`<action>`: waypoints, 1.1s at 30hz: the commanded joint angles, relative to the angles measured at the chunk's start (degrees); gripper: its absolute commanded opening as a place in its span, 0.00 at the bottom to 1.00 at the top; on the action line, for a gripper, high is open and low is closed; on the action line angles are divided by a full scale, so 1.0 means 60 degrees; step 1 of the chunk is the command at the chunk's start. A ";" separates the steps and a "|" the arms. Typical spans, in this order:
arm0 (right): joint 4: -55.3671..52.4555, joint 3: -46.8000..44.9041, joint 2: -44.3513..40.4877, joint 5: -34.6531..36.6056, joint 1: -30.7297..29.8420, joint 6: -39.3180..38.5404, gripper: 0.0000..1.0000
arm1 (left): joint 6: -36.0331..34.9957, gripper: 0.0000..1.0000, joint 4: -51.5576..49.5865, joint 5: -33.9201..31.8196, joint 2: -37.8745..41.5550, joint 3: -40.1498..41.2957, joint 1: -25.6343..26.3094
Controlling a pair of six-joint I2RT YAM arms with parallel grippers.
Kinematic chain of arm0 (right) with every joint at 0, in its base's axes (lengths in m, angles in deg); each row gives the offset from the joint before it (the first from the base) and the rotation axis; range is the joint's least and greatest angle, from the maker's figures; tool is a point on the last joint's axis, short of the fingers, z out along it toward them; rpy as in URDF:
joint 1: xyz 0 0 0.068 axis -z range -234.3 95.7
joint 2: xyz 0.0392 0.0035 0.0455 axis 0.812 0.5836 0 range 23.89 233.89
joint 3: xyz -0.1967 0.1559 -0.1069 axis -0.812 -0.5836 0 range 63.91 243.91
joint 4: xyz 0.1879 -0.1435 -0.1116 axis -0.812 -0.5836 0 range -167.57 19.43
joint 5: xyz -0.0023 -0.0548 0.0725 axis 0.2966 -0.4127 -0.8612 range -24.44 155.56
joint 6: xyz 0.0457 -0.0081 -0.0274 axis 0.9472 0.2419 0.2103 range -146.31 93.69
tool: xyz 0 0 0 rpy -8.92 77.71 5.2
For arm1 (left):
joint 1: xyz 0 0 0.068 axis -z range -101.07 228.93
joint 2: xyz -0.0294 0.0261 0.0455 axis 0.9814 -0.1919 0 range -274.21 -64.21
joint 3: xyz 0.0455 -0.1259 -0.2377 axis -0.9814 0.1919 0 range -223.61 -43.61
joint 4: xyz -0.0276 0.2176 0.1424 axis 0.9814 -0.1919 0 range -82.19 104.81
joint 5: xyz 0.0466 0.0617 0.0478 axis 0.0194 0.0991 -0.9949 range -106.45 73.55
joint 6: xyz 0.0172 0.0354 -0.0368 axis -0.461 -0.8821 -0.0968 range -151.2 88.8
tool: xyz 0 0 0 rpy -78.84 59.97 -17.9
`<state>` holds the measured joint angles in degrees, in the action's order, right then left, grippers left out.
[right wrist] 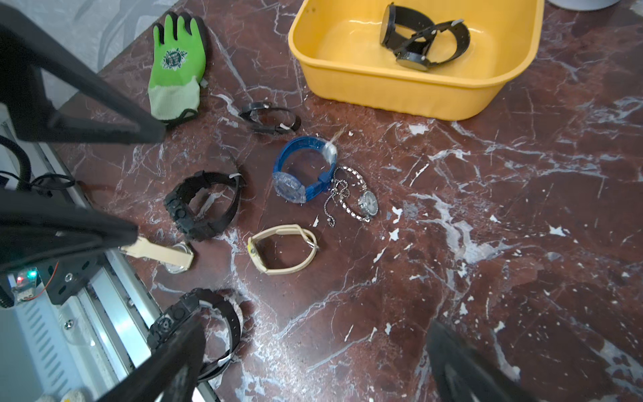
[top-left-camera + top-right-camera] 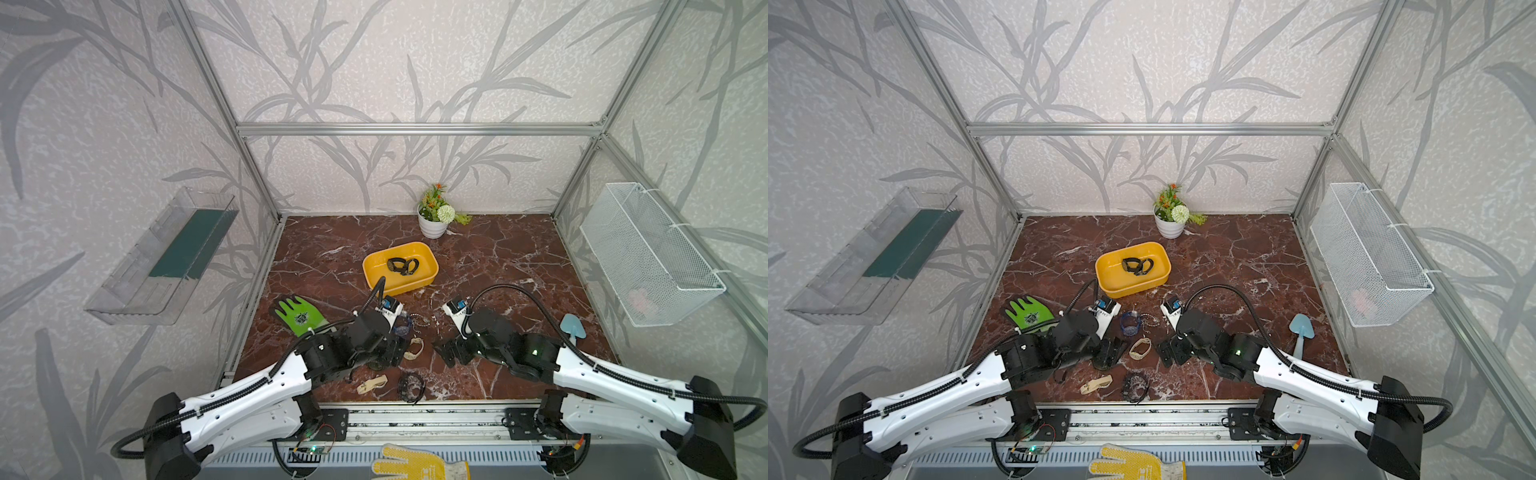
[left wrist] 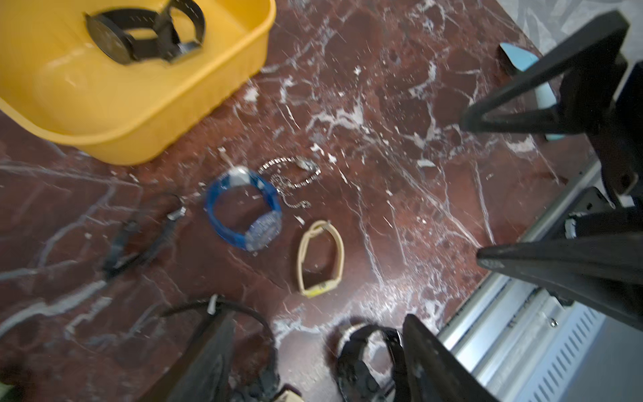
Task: Put the watch into the storage box
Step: Pick up the watch at the center of the board.
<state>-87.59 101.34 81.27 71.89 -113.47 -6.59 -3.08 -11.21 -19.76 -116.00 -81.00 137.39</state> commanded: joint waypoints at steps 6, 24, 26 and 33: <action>-0.1174 -0.0158 -0.0570 0.0610 -0.0727 0.0517 0.99 | 0.1800 0.71 -0.0971 -0.1028 0.0845 0.0503 0.1514; -0.1526 -0.0789 -0.1514 0.1344 -0.1352 0.1228 0.99 | 0.2755 0.59 -0.0444 -0.0493 -0.1504 0.0283 0.2455; -0.1421 -0.0817 -0.1566 0.1276 -0.1478 0.1157 0.99 | 0.2755 0.57 -0.0336 -0.0356 -0.1864 0.0190 0.2528; -0.1423 -0.1075 -0.1835 0.1411 -0.1805 0.1297 0.99 | 0.2757 0.57 0.0218 0.0068 -0.2560 0.0156 0.2620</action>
<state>-96.11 95.94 71.48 78.79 -123.64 0.32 12.35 -11.35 -20.15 -130.45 -78.20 152.86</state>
